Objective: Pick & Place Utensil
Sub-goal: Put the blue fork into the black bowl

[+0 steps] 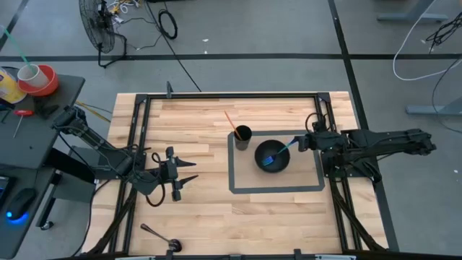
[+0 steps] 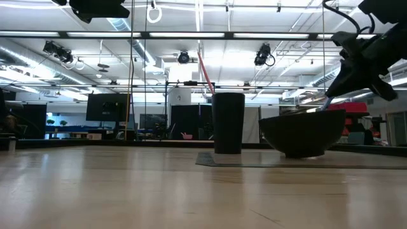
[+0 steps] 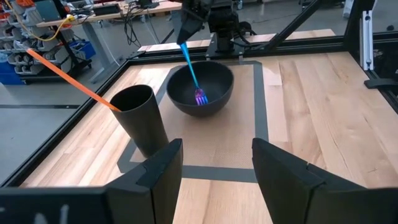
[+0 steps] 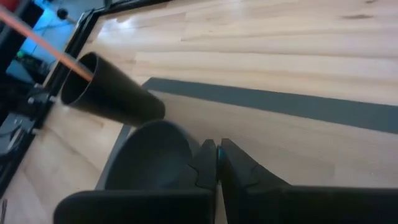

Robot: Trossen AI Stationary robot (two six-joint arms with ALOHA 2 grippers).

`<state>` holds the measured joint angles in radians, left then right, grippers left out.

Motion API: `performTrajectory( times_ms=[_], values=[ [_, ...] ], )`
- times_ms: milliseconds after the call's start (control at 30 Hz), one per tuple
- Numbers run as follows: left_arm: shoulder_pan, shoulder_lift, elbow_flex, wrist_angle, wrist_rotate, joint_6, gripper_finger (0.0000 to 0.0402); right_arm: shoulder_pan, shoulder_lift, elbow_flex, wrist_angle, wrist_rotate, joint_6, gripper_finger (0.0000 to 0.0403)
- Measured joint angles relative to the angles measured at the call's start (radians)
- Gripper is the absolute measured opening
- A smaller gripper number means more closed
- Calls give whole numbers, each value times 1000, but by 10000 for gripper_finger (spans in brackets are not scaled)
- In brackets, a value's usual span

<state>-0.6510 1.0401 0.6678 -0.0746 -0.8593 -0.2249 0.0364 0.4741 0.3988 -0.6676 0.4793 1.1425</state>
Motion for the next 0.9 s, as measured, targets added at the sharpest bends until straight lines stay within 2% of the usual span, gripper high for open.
performTrajectory(
  times_ms=[200,633,900],
  values=[
    [0,0,0,0,0,0,197,0,-51,0,-22,-5,-18,5],
    [0,0,0,0,0,-4,197,0,-68,-2,-58,36,13,8],
    [0,0,0,-5,0,-7,197,0,-142,-2,-62,63,1,6]
  ],
)
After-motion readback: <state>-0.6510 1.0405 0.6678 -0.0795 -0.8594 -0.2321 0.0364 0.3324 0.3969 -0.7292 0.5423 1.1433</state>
